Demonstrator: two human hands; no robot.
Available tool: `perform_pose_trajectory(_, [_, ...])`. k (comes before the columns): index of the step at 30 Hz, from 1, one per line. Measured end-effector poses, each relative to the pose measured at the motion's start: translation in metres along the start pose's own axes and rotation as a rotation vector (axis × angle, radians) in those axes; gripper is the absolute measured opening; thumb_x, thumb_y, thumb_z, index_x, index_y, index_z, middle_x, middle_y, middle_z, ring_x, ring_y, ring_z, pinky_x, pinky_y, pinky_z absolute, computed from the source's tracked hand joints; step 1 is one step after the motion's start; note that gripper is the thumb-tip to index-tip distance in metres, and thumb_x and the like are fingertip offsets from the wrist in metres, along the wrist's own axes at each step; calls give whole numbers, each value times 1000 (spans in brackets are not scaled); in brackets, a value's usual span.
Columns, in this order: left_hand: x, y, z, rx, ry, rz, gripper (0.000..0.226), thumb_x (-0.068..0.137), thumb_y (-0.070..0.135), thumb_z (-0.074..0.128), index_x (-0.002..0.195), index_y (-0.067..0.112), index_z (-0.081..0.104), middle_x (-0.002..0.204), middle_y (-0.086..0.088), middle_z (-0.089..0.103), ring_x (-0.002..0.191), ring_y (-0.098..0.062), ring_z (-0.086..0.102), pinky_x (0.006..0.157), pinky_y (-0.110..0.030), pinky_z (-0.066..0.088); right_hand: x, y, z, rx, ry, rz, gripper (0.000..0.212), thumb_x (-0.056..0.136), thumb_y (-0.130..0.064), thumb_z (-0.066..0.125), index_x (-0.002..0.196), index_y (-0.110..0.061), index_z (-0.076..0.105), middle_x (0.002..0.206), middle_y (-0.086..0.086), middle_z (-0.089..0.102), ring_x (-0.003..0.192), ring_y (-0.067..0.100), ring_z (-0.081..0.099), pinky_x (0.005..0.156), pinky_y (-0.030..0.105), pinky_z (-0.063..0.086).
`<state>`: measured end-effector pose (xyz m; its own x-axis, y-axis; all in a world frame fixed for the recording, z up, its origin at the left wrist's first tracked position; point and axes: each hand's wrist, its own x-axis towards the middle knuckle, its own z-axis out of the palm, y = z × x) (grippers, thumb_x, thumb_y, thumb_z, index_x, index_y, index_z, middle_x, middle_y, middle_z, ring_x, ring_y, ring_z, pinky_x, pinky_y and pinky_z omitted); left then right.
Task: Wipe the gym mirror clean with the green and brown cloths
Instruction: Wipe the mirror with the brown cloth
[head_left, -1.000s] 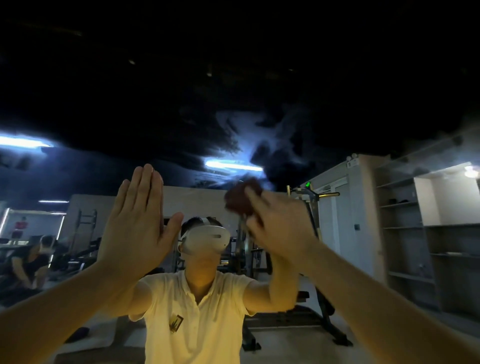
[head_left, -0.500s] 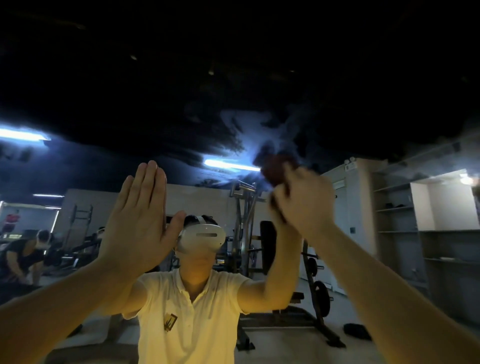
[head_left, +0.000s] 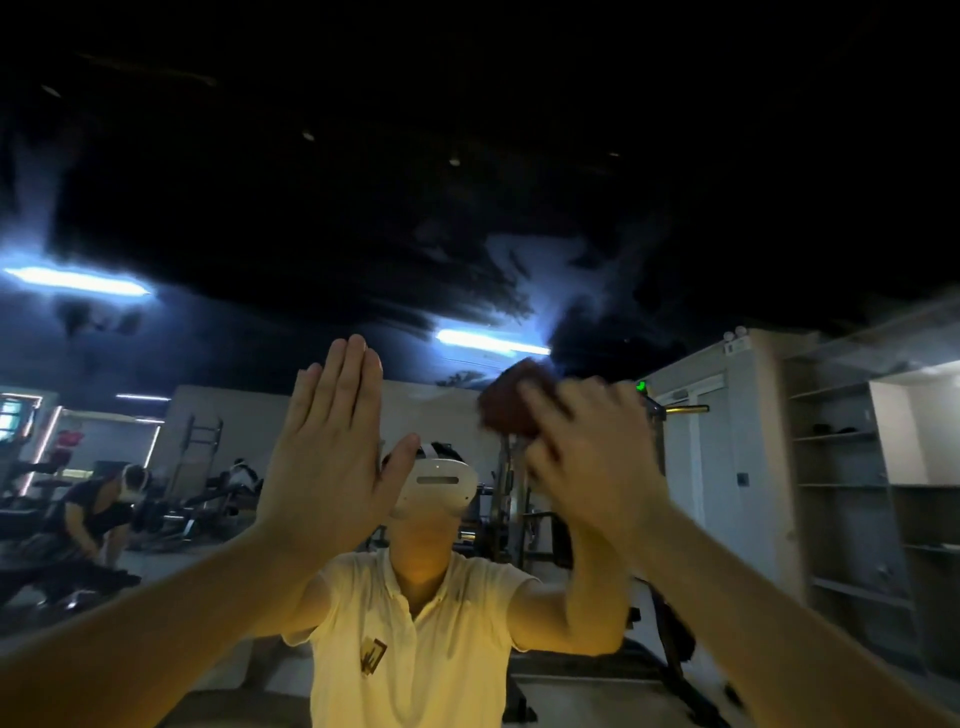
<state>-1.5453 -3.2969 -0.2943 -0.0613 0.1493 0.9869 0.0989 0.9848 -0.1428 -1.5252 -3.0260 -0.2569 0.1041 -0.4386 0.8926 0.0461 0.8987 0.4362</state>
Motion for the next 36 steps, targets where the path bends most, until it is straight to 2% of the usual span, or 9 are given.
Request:
perform_pose_trajectory(4, [1, -1, 2, 16, -2, -7, 85, 106, 61, 16, 163, -1, 1, 171, -20, -3, 160, -29, -5, 130, -50, 11, 17, 58, 2, -141, -46, 380, 52, 93, -30, 60, 141, -11, 57, 116, 22, 52, 103, 39, 50, 90, 47, 43])
perform_pose_trajectory(9, [0, -1, 0, -30, 23, 8, 84, 106, 59, 19, 163, -1, 4, 171, -20, -1, 160, -29, -3, 130, -48, 8, 31, 0, 7, 12, -7, 537, 52, 88, -25, 63, 137, -6, 60, 119, 23, 54, 107, 39, 52, 94, 52, 48])
perform_pose_trajectory(14, [1, -6, -3, -34, -2, 46, 89, 105, 64, 21, 163, -1, 3, 171, -20, -4, 160, -29, -6, 130, -46, 3, -3, -94, -3, 198, 23, 88, 63, 74, -26, 81, 133, -12, 63, 116, 12, 51, 108, 28, 45, 90, 47, 55])
perform_pose_trajectory(18, [-3, -32, -7, 21, -66, 210, 99, 100, 75, 19, 163, 0, 2, 172, -19, -5, 160, -29, -6, 129, -48, 9, -10, -44, -5, 60, -77, -217, 78, 66, -35, 91, 137, -17, 61, 121, 12, 56, 113, 32, 50, 94, 51, 52])
perform_pose_trajectory(22, [-3, -40, -10, 56, -109, 246, 102, 99, 79, 14, 163, 2, -3, 172, -16, -9, 160, -27, -10, 130, -46, 6, 8, 17, -4, -2, -33, 249, 54, 84, -19, 71, 136, -9, 61, 118, 22, 54, 108, 39, 48, 93, 55, 47])
perform_pose_trajectory(25, [-6, -38, -10, -7, -98, 233, 96, 101, 73, 18, 163, 4, -3, 172, -14, -9, 160, -24, -11, 130, -43, 1, 25, -32, -5, 69, -55, 526, 56, 88, -22, 58, 142, -9, 57, 124, 23, 50, 111, 41, 48, 97, 55, 45])
perform_pose_trajectory(30, [-19, -53, -15, -342, 57, 88, 68, 103, 32, 32, 164, 4, 14, 173, -11, 8, 161, -21, 2, 130, -45, 5, 29, -154, -10, 314, 14, 220, 66, 77, -20, 76, 140, -13, 58, 124, 15, 54, 115, 33, 50, 100, 50, 48])
perform_pose_trajectory(34, [-32, -66, -11, -166, 68, -159, 67, 106, 35, 21, 163, 1, 10, 173, -15, 4, 160, -23, -1, 130, -49, 8, 23, -158, -18, 333, -91, -154, 68, 78, -26, 78, 140, -15, 55, 125, 12, 55, 113, 29, 55, 97, 45, 50])
perform_pose_trajectory(36, [-32, -65, -11, -76, 27, -148, 72, 107, 44, 18, 163, -1, 7, 172, -18, 2, 160, -26, -3, 130, -47, 6, 15, -108, -12, 228, -103, -87, 70, 80, -28, 80, 142, -15, 49, 123, 15, 54, 111, 31, 57, 95, 49, 54])
